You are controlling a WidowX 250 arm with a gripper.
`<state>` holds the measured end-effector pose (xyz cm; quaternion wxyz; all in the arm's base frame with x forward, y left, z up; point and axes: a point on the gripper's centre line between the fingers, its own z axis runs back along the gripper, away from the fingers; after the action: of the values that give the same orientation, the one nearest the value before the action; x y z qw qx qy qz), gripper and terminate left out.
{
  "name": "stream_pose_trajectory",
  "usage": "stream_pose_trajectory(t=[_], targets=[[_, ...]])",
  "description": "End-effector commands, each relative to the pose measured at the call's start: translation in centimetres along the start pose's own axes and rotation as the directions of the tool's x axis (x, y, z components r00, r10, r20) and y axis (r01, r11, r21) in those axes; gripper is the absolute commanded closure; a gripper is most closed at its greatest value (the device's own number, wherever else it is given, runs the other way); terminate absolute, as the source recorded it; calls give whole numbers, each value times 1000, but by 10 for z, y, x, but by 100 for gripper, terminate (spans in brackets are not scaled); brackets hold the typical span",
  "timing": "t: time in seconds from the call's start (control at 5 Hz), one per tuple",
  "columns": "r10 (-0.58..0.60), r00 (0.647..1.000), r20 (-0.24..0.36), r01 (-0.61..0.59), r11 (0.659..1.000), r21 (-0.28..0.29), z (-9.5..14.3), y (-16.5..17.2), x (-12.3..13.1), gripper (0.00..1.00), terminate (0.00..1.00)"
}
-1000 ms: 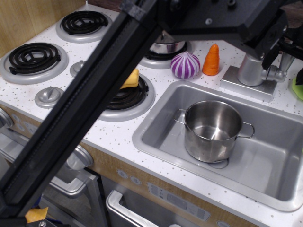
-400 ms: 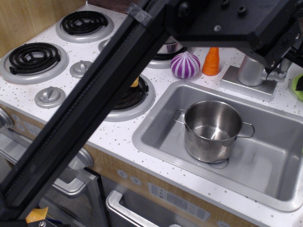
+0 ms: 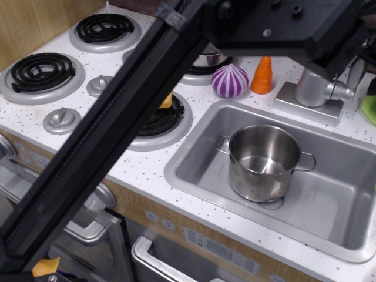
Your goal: Turn lever vertical to front
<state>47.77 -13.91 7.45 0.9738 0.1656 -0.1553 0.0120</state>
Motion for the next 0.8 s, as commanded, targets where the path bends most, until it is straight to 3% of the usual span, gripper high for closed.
stream_pose_trajectory(t=[0.0,0.2,0.6], targets=[[46,991,123,-45,999,-10,41,20,29,0,0],[100,990,103,-98,995,-22,36,17,31,100,0],[142,988,65,-137,987,-80,32,8,8,100,0]])
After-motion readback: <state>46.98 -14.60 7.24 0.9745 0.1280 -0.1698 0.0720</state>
